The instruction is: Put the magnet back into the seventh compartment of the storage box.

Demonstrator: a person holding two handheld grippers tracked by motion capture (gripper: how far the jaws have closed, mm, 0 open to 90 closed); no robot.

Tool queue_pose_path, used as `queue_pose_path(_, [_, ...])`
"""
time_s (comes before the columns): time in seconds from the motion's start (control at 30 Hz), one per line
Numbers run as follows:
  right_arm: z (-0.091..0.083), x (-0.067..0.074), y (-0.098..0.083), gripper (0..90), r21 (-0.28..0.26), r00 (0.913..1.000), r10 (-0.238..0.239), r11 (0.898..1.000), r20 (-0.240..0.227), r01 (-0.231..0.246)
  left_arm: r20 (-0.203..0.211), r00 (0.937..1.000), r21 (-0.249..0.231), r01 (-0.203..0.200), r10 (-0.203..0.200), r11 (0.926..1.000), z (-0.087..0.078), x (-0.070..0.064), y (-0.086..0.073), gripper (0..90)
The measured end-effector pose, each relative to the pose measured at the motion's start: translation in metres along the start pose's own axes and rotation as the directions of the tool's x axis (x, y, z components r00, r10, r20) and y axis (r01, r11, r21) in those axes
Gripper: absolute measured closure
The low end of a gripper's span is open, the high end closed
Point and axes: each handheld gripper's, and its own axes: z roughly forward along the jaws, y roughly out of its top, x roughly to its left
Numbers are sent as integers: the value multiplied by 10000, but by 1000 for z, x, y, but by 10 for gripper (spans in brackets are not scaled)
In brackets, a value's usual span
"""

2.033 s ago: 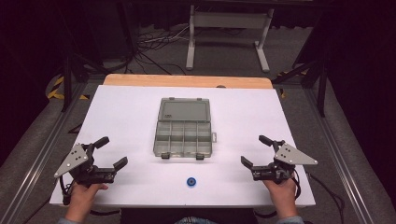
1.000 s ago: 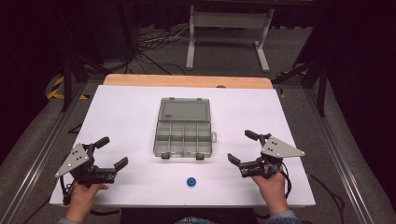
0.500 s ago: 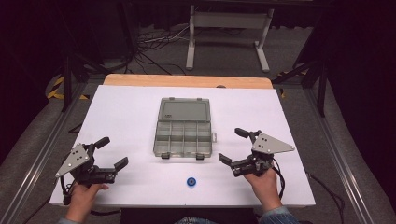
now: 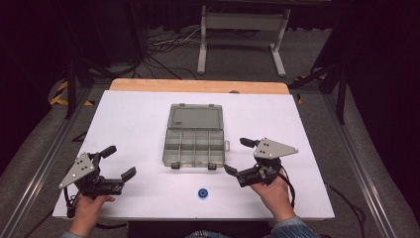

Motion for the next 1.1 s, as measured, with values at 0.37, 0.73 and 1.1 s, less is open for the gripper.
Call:
queue_pose_path(0.37, [8, 14, 23, 86, 2054, 9948, -967, 9734, -327, 1014, 23, 10000, 40, -9, 8, 10000, 0, 0, 0, 4])
queue_pose_path(0.73, [29, 20, 36, 89, 4064, 9871, -1107, 9015, -1154, 1486, 46, 10000, 87, -59, 58, 9999, 0, 0, 0, 4])
queue_pose_path(1.1, [40, 23, 41, 96, 5252, 9832, -1044, 8341, -1498, 1686, 46, 10000, 56, -62, 62, 10000, 1, 0, 0, 4])
